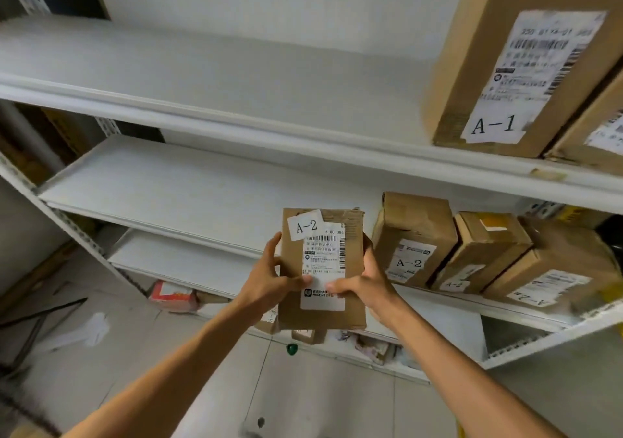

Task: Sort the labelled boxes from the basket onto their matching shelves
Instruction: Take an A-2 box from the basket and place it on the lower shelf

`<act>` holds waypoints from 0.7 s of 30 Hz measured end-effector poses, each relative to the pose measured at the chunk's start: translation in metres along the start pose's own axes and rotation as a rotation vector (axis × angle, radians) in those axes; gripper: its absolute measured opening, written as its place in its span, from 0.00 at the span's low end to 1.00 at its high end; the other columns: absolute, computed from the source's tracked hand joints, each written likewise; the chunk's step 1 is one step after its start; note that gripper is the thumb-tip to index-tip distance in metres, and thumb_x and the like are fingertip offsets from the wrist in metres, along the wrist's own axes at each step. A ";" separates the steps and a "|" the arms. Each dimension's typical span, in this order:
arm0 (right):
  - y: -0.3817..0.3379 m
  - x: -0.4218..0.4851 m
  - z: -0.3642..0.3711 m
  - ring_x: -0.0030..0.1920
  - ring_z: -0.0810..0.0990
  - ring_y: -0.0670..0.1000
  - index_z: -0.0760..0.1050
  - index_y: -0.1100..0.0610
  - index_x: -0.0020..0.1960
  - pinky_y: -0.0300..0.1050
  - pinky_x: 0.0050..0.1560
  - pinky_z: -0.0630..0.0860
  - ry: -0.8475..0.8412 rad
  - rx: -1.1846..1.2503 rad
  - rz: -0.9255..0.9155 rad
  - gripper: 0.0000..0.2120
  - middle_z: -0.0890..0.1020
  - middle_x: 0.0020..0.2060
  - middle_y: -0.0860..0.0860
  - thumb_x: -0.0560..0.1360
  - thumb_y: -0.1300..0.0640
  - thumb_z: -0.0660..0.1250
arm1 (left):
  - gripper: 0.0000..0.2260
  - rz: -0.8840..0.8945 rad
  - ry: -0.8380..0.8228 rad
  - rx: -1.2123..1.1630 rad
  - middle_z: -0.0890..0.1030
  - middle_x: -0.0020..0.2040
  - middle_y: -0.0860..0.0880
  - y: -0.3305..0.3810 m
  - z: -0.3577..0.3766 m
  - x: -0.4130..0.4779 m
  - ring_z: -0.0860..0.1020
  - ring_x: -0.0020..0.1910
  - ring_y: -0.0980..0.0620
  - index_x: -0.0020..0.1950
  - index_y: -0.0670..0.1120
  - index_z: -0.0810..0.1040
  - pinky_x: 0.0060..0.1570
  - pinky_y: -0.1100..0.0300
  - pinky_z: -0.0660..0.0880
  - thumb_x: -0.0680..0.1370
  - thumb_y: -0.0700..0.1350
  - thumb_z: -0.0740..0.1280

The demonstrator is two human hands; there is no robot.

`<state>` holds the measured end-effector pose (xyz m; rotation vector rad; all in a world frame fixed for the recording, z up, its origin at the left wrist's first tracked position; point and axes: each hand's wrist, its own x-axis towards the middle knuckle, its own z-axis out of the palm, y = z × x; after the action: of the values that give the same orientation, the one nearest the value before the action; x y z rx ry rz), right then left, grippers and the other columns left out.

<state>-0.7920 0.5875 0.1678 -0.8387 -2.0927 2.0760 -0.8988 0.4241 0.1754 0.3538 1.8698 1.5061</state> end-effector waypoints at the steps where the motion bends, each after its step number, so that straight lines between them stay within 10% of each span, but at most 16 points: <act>1: -0.004 0.009 0.002 0.55 0.79 0.49 0.58 0.47 0.71 0.42 0.40 0.80 0.016 -0.007 -0.007 0.45 0.79 0.57 0.50 0.63 0.74 0.74 | 0.43 0.000 -0.007 0.004 0.76 0.58 0.44 0.004 -0.005 0.009 0.80 0.53 0.44 0.75 0.55 0.57 0.49 0.48 0.81 0.68 0.36 0.76; 8: -0.026 0.046 0.025 0.72 0.65 0.53 0.41 0.49 0.79 0.56 0.72 0.63 0.178 -0.079 0.044 0.56 0.67 0.72 0.49 0.65 0.68 0.76 | 0.30 0.005 -0.017 0.014 0.78 0.52 0.44 0.017 -0.026 0.065 0.80 0.51 0.44 0.65 0.45 0.63 0.52 0.41 0.79 0.69 0.34 0.75; 17: -0.030 0.076 0.027 0.57 0.73 0.49 0.56 0.51 0.61 0.44 0.56 0.72 0.379 -0.070 0.063 0.35 0.74 0.54 0.51 0.67 0.71 0.73 | 0.28 0.106 -0.110 0.217 0.74 0.52 0.49 0.026 -0.030 0.119 0.76 0.53 0.48 0.56 0.43 0.62 0.42 0.59 0.77 0.66 0.35 0.77; 21: -0.033 0.080 0.018 0.64 0.70 0.52 0.56 0.49 0.64 0.39 0.57 0.68 0.424 -0.074 0.103 0.40 0.70 0.63 0.52 0.64 0.65 0.77 | 0.28 0.167 -0.107 0.330 0.74 0.49 0.49 0.033 -0.015 0.135 0.76 0.48 0.49 0.55 0.42 0.62 0.41 0.59 0.77 0.66 0.37 0.78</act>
<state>-0.8781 0.6073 0.1722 -1.2891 -1.9351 1.6793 -1.0124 0.5034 0.1605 0.7450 2.0435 1.2511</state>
